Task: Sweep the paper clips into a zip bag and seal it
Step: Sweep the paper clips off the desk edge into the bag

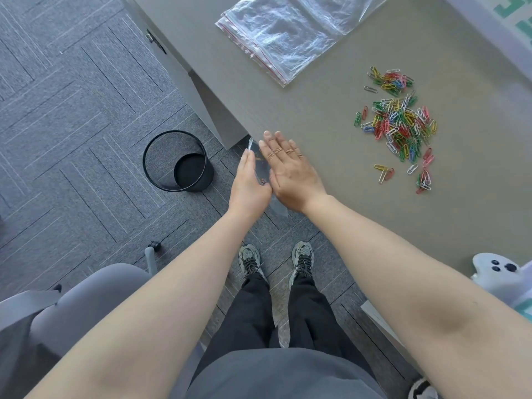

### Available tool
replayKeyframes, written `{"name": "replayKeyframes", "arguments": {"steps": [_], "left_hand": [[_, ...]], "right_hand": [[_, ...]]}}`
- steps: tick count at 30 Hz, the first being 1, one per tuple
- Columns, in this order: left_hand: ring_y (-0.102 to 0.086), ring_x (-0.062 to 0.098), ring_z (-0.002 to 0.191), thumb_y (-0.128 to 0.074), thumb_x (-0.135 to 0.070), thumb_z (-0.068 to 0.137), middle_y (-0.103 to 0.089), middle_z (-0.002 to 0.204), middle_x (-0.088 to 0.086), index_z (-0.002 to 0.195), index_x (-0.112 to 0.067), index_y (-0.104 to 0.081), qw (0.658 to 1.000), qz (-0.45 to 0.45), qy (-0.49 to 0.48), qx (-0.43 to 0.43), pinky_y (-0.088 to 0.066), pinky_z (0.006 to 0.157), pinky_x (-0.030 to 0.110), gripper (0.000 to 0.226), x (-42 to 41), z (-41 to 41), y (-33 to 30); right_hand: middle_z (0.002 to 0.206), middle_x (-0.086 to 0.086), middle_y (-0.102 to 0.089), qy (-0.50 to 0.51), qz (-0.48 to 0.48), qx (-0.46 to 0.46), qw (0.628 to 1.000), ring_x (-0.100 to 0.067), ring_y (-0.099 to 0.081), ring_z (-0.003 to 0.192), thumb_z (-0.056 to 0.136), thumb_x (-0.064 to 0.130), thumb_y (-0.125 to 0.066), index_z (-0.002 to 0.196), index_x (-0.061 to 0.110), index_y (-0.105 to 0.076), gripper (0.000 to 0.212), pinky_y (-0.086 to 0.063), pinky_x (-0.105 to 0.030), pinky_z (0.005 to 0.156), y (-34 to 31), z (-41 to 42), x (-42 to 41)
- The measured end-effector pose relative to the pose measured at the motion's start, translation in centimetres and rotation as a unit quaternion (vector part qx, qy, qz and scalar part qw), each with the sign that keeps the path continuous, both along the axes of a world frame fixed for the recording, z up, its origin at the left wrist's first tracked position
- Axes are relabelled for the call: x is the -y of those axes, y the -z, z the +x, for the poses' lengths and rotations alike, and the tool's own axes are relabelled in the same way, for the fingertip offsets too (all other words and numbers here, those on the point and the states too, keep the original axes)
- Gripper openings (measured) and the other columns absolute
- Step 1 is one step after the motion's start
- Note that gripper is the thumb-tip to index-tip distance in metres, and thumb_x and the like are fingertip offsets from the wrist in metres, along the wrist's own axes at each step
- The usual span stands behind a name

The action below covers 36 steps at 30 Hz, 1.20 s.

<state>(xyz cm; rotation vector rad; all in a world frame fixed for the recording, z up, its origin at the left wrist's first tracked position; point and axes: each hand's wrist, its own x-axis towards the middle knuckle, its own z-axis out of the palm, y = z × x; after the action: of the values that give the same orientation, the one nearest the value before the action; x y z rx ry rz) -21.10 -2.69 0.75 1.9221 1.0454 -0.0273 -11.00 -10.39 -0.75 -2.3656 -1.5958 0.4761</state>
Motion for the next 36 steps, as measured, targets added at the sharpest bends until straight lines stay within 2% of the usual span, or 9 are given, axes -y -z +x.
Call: {"name": "replayKeyframes", "arguments": {"steps": [3, 7, 10, 14, 18, 21, 24, 28, 36], "left_hand": [[-0.013, 0.007, 0.145, -0.057, -0.009, 0.086, -0.018, 0.159, 0.002, 0.151, -0.014, -0.020, 1.000, -0.011, 0.001, 0.005, -0.012, 0.110, 0.013, 0.075, -0.1, -0.2, -0.1], [-0.021, 0.009, 0.143, -0.056, -0.007, 0.082, -0.026, 0.156, 0.000, 0.149, -0.018, -0.028, 0.999, -0.027, -0.006, 0.032, -0.023, 0.116, 0.030, 0.073, 0.0, -0.5, -0.1], [-0.014, 0.009, 0.145, -0.058, -0.009, 0.086, -0.015, 0.159, 0.001, 0.152, -0.014, -0.017, 1.000, -0.022, -0.004, -0.008, -0.010, 0.107, 0.013, 0.078, 0.3, -0.7, -0.3], [-0.012, 0.008, 0.144, -0.055, -0.004, 0.086, -0.010, 0.160, -0.003, 0.152, -0.015, -0.014, 0.999, -0.028, -0.004, -0.026, -0.014, 0.100, 0.011, 0.079, 0.7, -0.7, -0.6], [-0.020, 0.007, 0.142, -0.052, -0.002, 0.089, -0.008, 0.160, -0.007, 0.153, -0.017, -0.011, 0.999, -0.039, -0.005, -0.033, -0.024, 0.092, 0.011, 0.077, 1.4, -0.7, -1.4], [-0.033, 0.008, 0.132, -0.050, 0.000, 0.091, -0.006, 0.160, -0.009, 0.153, -0.018, -0.009, 0.998, -0.042, -0.005, -0.041, -0.027, 0.087, 0.013, 0.076, 2.1, -0.4, -1.8], [-0.029, 0.008, 0.135, -0.050, 0.000, 0.091, -0.004, 0.160, -0.010, 0.153, -0.017, -0.009, 0.998, -0.036, -0.003, -0.047, -0.029, 0.086, 0.014, 0.076, 2.7, -0.1, -1.9], [-0.030, 0.010, 0.135, -0.048, 0.000, 0.091, -0.004, 0.160, -0.009, 0.153, -0.016, -0.011, 0.998, -0.016, 0.000, -0.061, -0.023, 0.081, 0.008, 0.074, 3.5, 0.5, -1.8], [-0.025, 0.014, 0.141, -0.048, -0.001, 0.089, -0.005, 0.161, -0.006, 0.153, -0.016, -0.008, 0.998, 0.011, 0.009, -0.061, -0.029, 0.090, 0.018, 0.077, 4.3, 0.9, -1.1]], "right_hand": [[0.156, -0.011, -0.026, -0.033, 0.022, -0.029, 0.999, -0.026, -0.019, 0.146, 0.090, 0.022, -0.019, 0.148, 0.005, -0.031, 0.061, -0.011, -0.038, 0.120, 0.0, -0.5, 0.3], [0.151, -0.017, -0.035, -0.037, 0.106, -0.130, 0.985, -0.027, -0.032, 0.141, 0.086, 0.005, -0.031, 0.143, 0.000, -0.038, 0.058, -0.024, -0.039, 0.117, -0.5, -1.2, 0.6], [0.152, -0.016, -0.033, 0.077, 0.166, -0.180, 0.967, -0.023, -0.031, 0.142, 0.078, -0.005, -0.031, 0.144, -0.001, -0.036, 0.066, -0.022, -0.027, 0.117, -1.2, -1.1, 1.1], [0.153, -0.013, -0.033, 0.212, 0.182, -0.132, 0.951, -0.023, -0.028, 0.143, 0.079, -0.008, -0.033, 0.145, 0.001, -0.034, 0.068, -0.020, -0.026, 0.118, -1.7, 0.9, 2.7], [0.155, -0.016, -0.028, 0.283, 0.130, -0.046, 0.949, -0.030, -0.019, 0.146, 0.083, 0.002, -0.035, 0.147, 0.002, -0.031, 0.064, -0.015, -0.038, 0.120, -2.0, 4.5, 5.3], [0.160, -0.012, -0.015, 0.334, 0.048, -0.007, 0.941, -0.029, -0.008, 0.148, 0.087, 0.010, -0.042, 0.150, 0.008, -0.024, 0.066, -0.008, -0.037, 0.121, -2.3, 7.6, 7.8], [0.161, -0.010, -0.005, 0.362, -0.014, 0.003, 0.932, -0.029, -0.001, 0.148, 0.091, 0.019, -0.046, 0.153, 0.014, -0.017, 0.068, -0.004, -0.039, 0.120, -2.3, 10.2, 9.6], [0.162, -0.009, 0.001, 0.345, -0.058, 0.013, 0.937, -0.030, 0.004, 0.148, 0.096, 0.034, -0.043, 0.154, 0.017, -0.012, 0.068, -0.003, -0.040, 0.120, -2.1, 12.5, 10.7], [0.162, -0.007, -0.001, 0.280, -0.066, 0.023, 0.958, -0.026, 0.006, 0.148, 0.098, 0.040, -0.035, 0.154, 0.017, -0.011, 0.065, 0.002, -0.042, 0.120, -0.8, 12.8, 10.3]]}}
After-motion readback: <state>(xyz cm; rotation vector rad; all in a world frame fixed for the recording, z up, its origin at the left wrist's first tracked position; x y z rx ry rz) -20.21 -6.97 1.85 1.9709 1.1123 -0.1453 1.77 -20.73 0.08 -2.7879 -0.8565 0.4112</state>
